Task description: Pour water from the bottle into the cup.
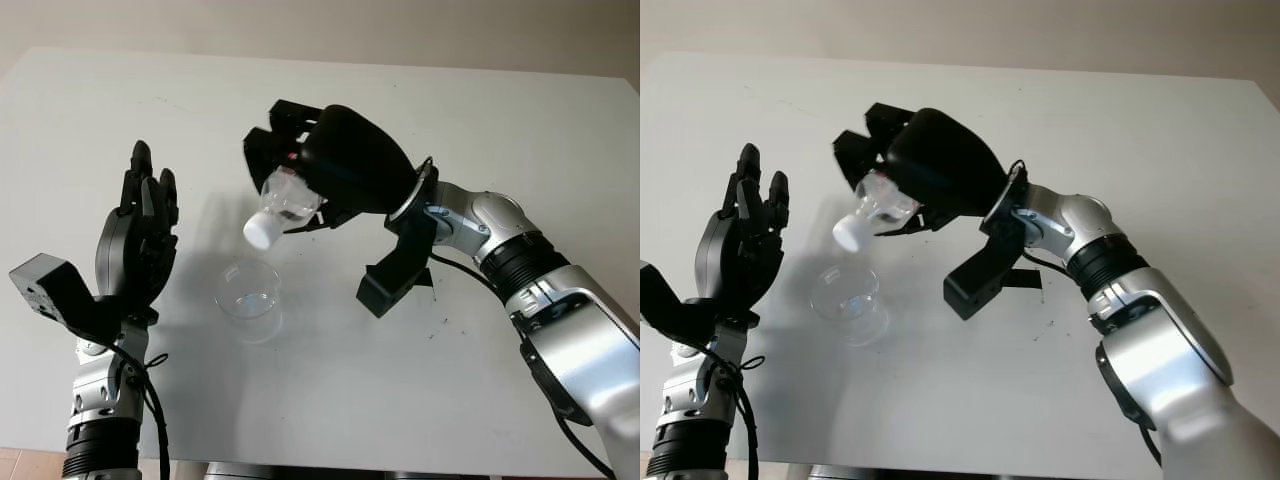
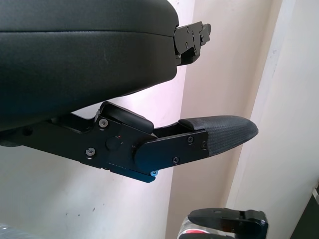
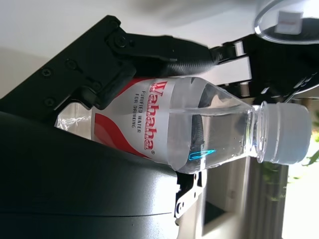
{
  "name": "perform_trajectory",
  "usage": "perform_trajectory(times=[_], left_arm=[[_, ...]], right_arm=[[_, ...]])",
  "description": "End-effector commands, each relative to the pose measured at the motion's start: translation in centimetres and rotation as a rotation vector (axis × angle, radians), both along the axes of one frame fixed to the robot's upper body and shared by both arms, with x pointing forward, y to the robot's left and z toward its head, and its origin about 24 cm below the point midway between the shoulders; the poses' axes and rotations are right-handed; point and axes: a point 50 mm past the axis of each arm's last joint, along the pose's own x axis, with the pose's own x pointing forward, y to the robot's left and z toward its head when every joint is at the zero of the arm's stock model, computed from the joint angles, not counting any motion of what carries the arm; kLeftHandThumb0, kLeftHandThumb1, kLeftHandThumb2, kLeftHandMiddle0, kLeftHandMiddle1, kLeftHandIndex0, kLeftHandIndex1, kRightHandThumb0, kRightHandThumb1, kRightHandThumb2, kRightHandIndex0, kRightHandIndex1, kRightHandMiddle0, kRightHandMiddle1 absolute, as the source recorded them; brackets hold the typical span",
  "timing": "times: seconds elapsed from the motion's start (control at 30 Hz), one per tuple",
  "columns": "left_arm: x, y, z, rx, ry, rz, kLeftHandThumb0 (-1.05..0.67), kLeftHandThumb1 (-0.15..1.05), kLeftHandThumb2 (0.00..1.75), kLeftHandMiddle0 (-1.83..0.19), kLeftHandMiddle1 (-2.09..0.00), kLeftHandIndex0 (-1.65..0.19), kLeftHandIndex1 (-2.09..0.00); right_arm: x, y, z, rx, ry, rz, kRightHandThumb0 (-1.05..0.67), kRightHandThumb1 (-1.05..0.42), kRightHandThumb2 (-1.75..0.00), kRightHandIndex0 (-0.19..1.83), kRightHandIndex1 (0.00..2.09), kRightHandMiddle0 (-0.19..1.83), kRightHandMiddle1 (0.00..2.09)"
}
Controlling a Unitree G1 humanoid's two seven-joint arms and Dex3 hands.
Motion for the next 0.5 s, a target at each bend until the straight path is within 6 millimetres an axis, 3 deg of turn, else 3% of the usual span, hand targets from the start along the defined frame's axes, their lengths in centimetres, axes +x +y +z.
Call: perform_trajectory(times=[0.0,0.13,0.47], left_arm=[[0.21,-0.18,0.31,-0.008,-0.013,-0.001,-0.78,1.05,0.62,0.18,-0.05,0.19,-0.03],[0.15,-0.2,0.27,-0.005,-0.014,-0.004,-0.78,1.05,0.62,0.19,-0.05,0.19,-0.02],[0.07,-0.19,0.18,-0.011,-0.007,0.002,-0.79,1.05,0.61,0.18,-0.06,0.19,-0.03]], right_arm=[[-0.35,0.12,0.46,-0.011,-0.069,0.01,-0.31,-0.98,-0.31,1.23,2.09,0.92,2.09],[-0.73,0.6,0.3,-0.039,-0.107,0.024,-0.32,-1.04,-0.18,1.25,2.09,0.92,2.09],[-1.34,1.11,0.3,-0.087,-0.243,0.031,-0.37,-1.05,-0.18,1.22,2.09,0.9,2.09]])
